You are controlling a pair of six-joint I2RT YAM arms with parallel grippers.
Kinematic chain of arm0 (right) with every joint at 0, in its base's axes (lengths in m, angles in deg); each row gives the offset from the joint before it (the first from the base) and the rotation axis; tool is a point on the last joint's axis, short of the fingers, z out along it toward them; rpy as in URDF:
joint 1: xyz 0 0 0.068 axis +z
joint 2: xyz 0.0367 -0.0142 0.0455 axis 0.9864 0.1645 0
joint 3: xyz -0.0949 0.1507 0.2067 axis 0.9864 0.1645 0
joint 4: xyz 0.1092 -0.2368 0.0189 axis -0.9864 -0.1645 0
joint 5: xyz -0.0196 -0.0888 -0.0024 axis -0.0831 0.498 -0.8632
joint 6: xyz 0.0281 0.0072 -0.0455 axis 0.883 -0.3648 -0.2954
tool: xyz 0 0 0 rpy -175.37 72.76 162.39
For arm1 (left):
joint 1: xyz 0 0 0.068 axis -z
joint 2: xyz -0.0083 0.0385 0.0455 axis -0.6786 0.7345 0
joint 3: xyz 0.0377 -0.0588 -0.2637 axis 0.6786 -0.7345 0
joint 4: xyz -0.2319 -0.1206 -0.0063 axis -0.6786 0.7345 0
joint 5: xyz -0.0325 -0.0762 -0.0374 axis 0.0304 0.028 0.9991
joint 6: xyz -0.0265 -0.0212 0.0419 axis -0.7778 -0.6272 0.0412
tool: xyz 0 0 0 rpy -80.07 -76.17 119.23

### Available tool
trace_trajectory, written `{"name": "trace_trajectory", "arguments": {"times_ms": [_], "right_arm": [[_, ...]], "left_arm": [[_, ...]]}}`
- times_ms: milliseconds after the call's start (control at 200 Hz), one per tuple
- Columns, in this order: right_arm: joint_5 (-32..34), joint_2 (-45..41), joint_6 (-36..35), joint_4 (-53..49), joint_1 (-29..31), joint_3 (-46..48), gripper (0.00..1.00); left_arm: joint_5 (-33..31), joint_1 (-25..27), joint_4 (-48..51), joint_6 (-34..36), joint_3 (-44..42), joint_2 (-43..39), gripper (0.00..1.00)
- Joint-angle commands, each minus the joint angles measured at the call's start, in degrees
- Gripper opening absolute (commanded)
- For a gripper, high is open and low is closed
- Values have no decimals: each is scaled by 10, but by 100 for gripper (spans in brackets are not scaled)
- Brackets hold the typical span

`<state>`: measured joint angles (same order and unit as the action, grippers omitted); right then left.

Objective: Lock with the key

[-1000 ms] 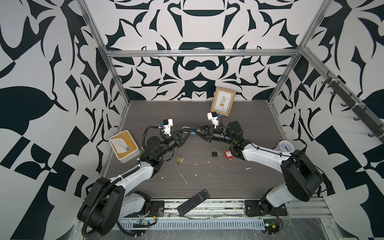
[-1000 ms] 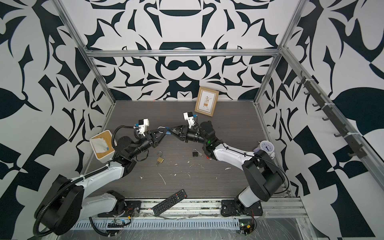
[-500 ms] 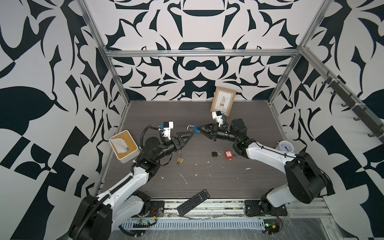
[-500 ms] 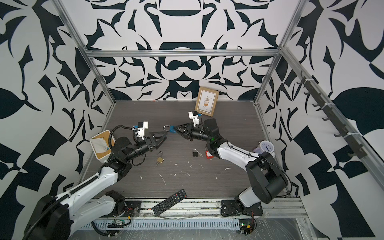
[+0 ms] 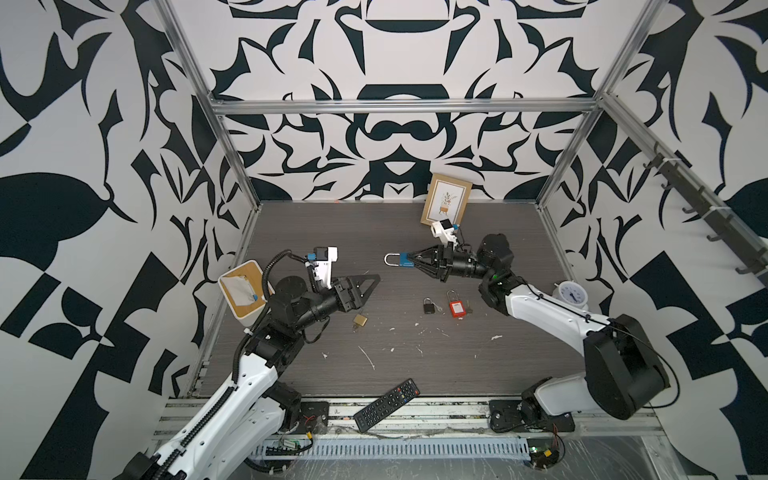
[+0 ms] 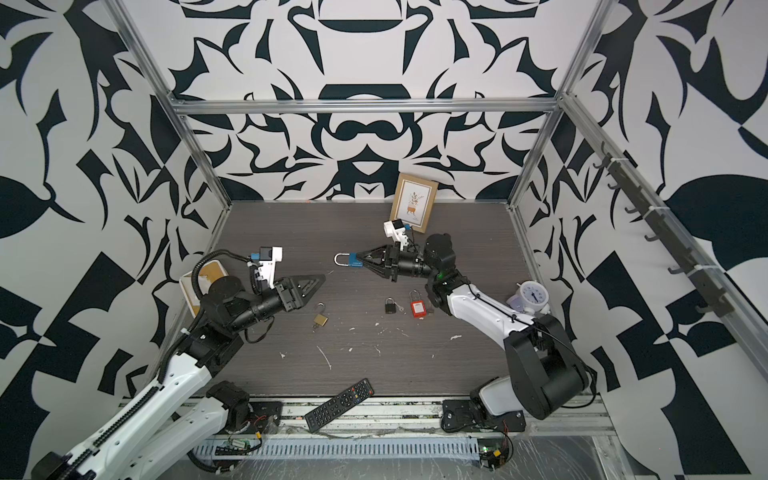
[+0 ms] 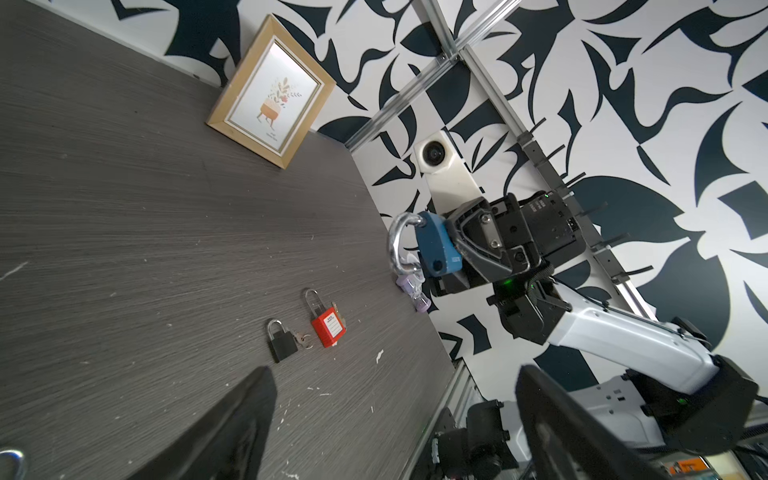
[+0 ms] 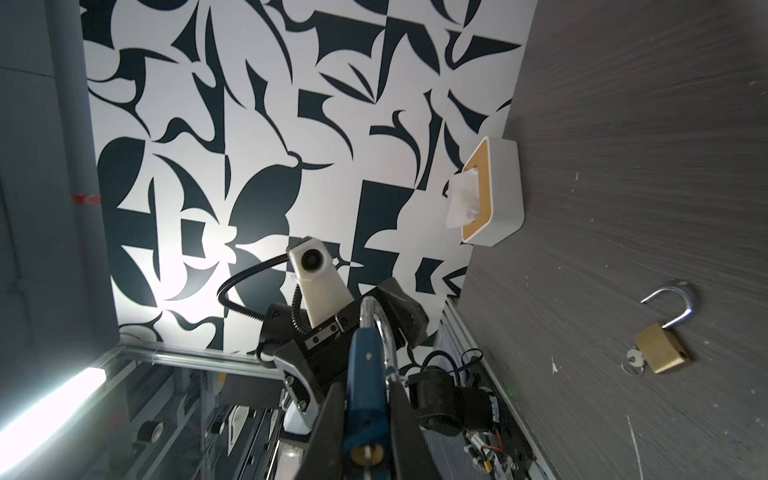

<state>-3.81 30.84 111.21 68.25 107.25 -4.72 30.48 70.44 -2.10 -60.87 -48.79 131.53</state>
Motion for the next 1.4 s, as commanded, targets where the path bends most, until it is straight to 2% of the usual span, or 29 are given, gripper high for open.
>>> {"name": "trace_trajectory", "arguments": {"times_ms": [0,110,230,250,500,620,800,1395], "right_arm": [[-74,12,80,161,-2,2,0],[-83,36,144,265,-4,8,0],[-85,42,145,272,-4,7,0],[-85,42,143,268,-4,6,0],[-89,24,106,215,-4,13,0],[-91,16,97,205,-4,15,0],[-91,3,77,172,-3,16,0],[-82,-29,-24,36,3,11,0]], "left_arm": [[83,-2,-90,-13,-11,11,92],[118,-2,-148,-42,-21,26,88],[123,-2,-168,-55,-25,26,86],[122,-2,-164,-55,-22,26,82],[117,-2,-192,-67,-19,55,73],[117,-2,-197,-72,-12,77,64],[107,-2,-182,-66,0,88,59],[117,23,-259,-97,19,157,42]]}}
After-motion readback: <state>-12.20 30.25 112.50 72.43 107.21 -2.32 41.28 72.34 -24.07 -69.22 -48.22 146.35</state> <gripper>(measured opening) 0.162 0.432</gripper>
